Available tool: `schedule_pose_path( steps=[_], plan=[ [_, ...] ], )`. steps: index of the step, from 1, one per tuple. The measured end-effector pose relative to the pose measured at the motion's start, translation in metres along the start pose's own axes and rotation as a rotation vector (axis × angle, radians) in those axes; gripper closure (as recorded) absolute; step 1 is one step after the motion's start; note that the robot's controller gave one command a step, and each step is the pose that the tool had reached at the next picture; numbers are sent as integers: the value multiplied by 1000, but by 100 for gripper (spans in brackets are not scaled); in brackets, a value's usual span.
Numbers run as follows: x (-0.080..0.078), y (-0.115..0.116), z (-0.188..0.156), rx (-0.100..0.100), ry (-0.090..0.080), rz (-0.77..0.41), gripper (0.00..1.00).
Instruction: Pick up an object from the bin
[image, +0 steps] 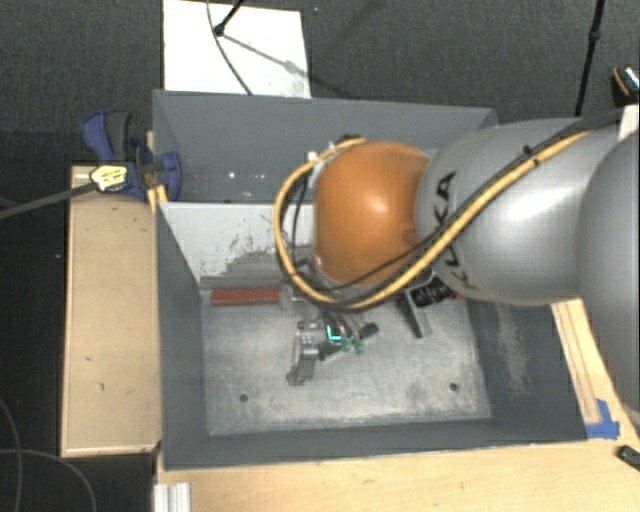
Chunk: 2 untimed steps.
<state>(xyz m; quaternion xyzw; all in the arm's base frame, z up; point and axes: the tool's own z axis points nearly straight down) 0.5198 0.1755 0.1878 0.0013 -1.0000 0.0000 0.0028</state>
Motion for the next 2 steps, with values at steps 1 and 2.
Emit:
schedule_pose_path(
  steps=[1,2],
  plan=[
    [-60,-92,120,2,-4,-222,0],
    [-52,-108,86,0,-10,-97,0]
  ],
)
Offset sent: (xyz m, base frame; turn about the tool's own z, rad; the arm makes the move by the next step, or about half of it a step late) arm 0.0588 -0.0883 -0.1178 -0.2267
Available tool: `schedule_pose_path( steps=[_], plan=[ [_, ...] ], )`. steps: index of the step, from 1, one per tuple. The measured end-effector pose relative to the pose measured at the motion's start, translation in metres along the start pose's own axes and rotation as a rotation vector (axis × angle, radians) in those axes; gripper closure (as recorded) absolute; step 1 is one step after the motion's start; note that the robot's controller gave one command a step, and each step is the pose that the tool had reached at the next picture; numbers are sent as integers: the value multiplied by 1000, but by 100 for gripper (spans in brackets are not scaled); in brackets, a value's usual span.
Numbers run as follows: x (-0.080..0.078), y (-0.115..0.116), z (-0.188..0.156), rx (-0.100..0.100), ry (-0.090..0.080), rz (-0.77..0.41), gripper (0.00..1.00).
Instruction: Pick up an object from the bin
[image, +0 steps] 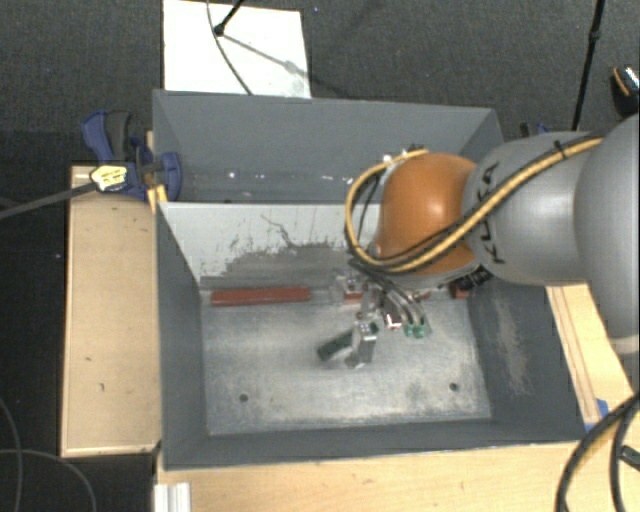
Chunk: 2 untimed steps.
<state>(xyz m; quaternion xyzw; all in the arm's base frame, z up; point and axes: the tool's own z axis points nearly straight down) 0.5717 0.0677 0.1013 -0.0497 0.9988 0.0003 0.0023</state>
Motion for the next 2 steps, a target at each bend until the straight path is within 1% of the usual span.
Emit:
schedule_pose_path(
  steps=[1,2],
  plan=[
    [10,-9,1,0,7,-183,0],
    [-4,-7,32,-1,3,-303,0]
  ],
)
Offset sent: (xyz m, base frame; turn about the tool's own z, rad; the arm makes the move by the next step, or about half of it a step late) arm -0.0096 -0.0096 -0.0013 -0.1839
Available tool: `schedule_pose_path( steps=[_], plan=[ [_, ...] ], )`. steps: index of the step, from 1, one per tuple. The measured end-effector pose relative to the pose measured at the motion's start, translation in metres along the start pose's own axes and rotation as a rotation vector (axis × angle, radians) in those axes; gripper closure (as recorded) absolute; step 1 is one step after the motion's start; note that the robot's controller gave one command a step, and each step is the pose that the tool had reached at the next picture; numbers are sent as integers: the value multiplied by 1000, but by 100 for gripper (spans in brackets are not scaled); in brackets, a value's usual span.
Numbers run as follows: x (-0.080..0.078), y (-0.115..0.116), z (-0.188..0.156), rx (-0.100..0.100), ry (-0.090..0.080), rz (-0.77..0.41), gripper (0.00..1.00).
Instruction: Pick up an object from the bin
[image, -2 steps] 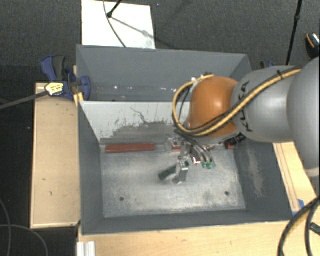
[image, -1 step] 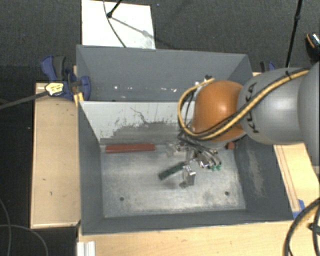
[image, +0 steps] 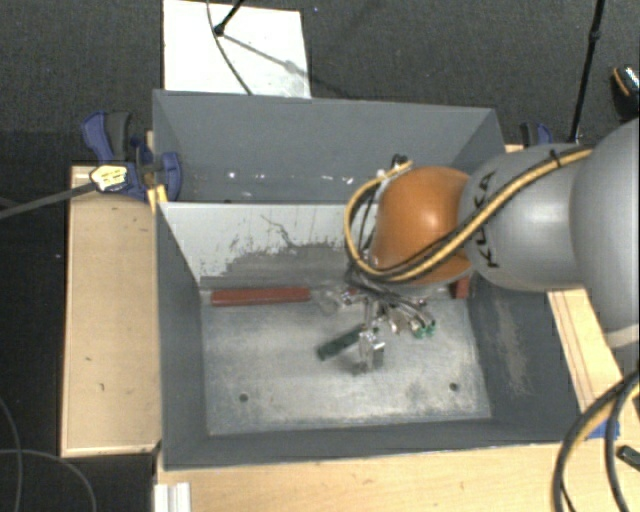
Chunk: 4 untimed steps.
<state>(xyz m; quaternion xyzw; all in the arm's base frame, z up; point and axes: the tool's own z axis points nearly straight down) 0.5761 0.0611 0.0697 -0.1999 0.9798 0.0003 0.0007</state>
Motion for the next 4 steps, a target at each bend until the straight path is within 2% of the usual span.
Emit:
schedule_pose_path(
  steps=[1,2,3,4],
  plan=[
    [-1,0,-1,0,-2,6,0],
    [-1,0,-1,0,-2,10,100],
    [-2,-1,-10,0,-5,17,100],
    [-3,-1,-52,2,-6,23,100]
  ],
)
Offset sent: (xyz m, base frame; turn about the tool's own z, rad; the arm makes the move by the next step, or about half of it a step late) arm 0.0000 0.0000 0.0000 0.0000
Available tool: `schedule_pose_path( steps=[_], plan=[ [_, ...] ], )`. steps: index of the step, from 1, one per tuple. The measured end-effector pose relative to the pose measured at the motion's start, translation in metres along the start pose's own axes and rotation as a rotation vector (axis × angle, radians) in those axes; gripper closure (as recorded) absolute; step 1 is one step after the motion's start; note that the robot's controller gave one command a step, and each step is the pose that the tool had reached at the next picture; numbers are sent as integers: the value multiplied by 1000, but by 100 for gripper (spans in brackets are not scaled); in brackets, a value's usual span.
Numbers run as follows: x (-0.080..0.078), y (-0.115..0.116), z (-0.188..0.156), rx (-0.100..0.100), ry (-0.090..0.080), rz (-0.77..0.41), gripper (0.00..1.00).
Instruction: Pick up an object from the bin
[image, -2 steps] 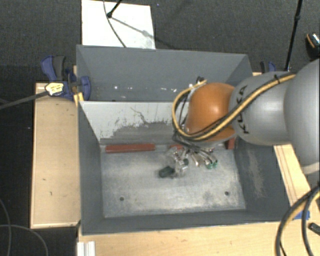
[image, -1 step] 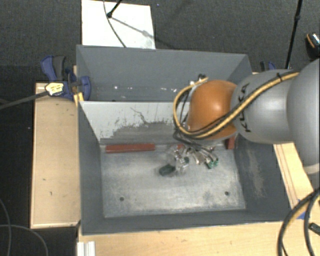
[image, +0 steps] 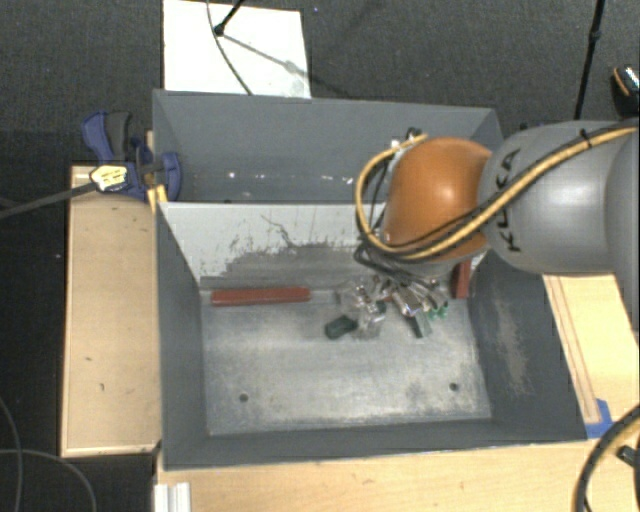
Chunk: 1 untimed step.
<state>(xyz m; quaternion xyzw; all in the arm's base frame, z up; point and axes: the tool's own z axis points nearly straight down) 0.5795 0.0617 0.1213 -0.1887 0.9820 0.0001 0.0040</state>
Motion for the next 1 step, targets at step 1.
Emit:
schedule_pose_path(
  steps=[1],
  plan=[
    [-3,-1,-53,1,-1,8,100]
  ],
)
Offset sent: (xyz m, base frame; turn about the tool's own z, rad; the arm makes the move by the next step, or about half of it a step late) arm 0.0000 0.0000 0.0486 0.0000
